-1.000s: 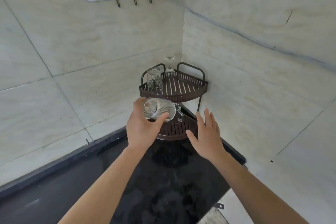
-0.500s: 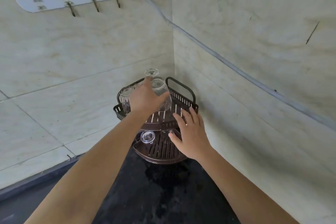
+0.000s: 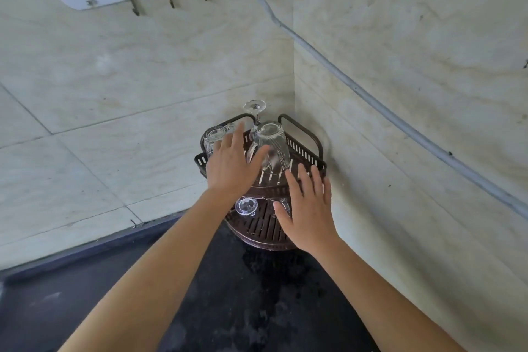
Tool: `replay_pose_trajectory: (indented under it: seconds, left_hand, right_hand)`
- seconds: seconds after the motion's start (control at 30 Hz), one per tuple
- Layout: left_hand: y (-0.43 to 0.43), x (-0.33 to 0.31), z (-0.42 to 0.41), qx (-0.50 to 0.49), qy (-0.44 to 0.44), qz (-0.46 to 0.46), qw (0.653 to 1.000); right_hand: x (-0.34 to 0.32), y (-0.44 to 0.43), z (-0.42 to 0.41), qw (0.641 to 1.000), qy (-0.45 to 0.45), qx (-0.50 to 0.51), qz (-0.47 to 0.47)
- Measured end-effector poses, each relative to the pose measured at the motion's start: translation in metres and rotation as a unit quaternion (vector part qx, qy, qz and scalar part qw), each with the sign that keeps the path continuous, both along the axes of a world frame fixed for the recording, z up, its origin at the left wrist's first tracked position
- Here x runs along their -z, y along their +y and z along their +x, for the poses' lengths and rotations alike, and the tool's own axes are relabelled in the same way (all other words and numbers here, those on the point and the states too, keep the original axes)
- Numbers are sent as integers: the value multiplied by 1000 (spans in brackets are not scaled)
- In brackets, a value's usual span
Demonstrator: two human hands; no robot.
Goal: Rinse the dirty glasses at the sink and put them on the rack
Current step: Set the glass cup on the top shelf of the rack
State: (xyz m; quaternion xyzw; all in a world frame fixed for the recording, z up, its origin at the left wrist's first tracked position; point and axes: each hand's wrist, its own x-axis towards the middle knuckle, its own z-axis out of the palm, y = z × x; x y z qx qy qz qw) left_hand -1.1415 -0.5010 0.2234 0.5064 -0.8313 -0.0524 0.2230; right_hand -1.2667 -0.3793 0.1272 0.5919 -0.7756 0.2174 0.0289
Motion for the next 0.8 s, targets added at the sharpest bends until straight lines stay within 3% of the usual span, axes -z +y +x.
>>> replay_pose_trajectory:
  seconds: [0.1, 0.17, 0.37, 0.53, 0.8]
  left_hand:
    - [25, 14, 64, -14, 62, -108, 992]
    - [41, 33, 118, -66, 34, -122, 990]
    - [122, 93, 290, -277, -71, 2, 958]
    - [211, 119, 414, -416, -80, 66, 903]
    - [371, 121, 620, -546, -71, 100, 829]
  right_hand:
    - [7, -8, 27, 999, -22, 5, -42]
    - [14, -13, 52, 998, -16, -19, -60]
    - [33, -20, 162, 985, 6, -163, -49]
    - [43, -5, 278, 962, 6, -273, 3]
    - [53, 73, 531, 905, 12, -421, 53]
